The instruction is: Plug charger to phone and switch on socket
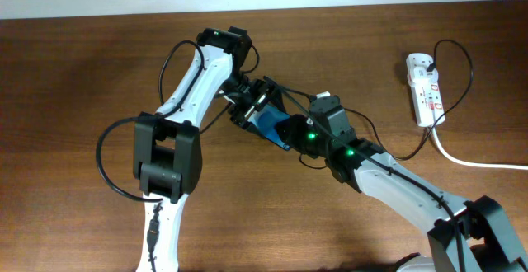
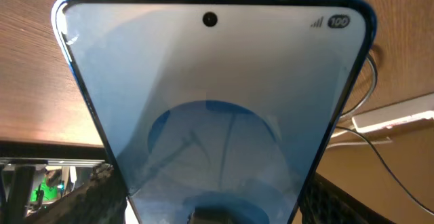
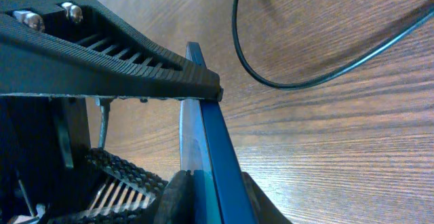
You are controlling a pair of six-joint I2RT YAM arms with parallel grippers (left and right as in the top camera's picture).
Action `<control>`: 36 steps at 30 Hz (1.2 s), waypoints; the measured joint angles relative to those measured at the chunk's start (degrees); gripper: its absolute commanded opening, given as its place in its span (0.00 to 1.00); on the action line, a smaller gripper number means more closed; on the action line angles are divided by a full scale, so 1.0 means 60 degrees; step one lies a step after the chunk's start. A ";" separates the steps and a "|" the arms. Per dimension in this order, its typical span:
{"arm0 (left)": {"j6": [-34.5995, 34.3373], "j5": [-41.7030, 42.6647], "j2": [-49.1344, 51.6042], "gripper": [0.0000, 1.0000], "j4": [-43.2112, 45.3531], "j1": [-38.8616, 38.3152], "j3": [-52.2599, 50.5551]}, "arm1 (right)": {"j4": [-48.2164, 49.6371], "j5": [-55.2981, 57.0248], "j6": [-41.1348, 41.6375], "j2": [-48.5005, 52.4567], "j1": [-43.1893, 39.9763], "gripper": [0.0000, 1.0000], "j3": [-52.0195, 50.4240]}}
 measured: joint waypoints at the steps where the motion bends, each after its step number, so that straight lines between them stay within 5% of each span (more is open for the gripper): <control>1: 0.0000 0.0164 0.0000 0.00 0.0000 0.0018 0.0000 | 0.0102 -0.0004 0.0022 0.0000 0.0000 0.20 0.0000; 4: -0.0007 0.0528 0.0004 0.04 0.0018 0.0135 0.0000 | 0.0430 -0.0051 0.0106 -0.0004 -0.0011 0.04 0.0011; 14: 0.0004 0.0845 0.0036 0.09 0.0040 0.0168 0.0000 | 0.0178 -0.0324 0.0200 -0.0127 -0.0204 0.04 0.0018; 19: 0.0178 0.1395 0.0051 0.64 0.0321 0.0120 0.0000 | -0.0259 -0.0656 -0.0321 -0.0433 -0.0648 0.04 0.0029; 22: 0.0288 0.1577 0.0106 0.64 0.0499 0.0113 0.0000 | -0.0288 -0.0732 -0.0517 -0.0437 -0.0801 0.04 0.0036; 26: 0.0291 0.1654 0.0106 0.92 0.0714 0.0095 0.0000 | -0.0270 -0.0831 -0.0648 -0.0437 -0.0922 0.04 0.0040; 29: 0.0841 0.1708 0.0106 1.00 0.1016 0.0200 0.0004 | -0.0623 -0.1045 -0.0357 -0.0433 -0.1020 0.04 0.0033; 34: 0.1089 0.1676 0.0106 1.00 0.1133 0.0288 0.0004 | -0.0616 -0.1129 -0.0321 -0.0433 -0.1056 0.04 0.0033; 36: 0.2102 0.2812 0.0106 1.00 0.2896 0.0331 0.0015 | -0.0648 -0.1555 -0.0481 -0.0437 -0.1789 0.04 0.0033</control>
